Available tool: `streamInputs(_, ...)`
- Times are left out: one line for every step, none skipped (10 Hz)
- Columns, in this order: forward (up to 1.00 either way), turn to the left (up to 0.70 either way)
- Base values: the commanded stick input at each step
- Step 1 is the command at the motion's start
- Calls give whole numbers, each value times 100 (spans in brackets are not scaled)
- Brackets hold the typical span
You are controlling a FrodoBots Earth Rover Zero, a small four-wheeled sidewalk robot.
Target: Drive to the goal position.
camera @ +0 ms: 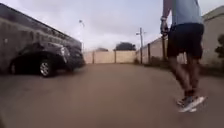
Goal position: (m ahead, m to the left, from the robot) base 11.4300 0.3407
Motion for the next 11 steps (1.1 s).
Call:
streamInputs(50, 0)
streamInputs(50, 0)
streamInputs(50, 0)
streamInputs(50, 0)
streamInputs(50, 0)
streamInputs(50, 0)
streamInputs(50, 0)
streamInputs(50, 0)
streamInputs(50, 0)
streamInputs(50, 0)
streamInputs(50, 0)
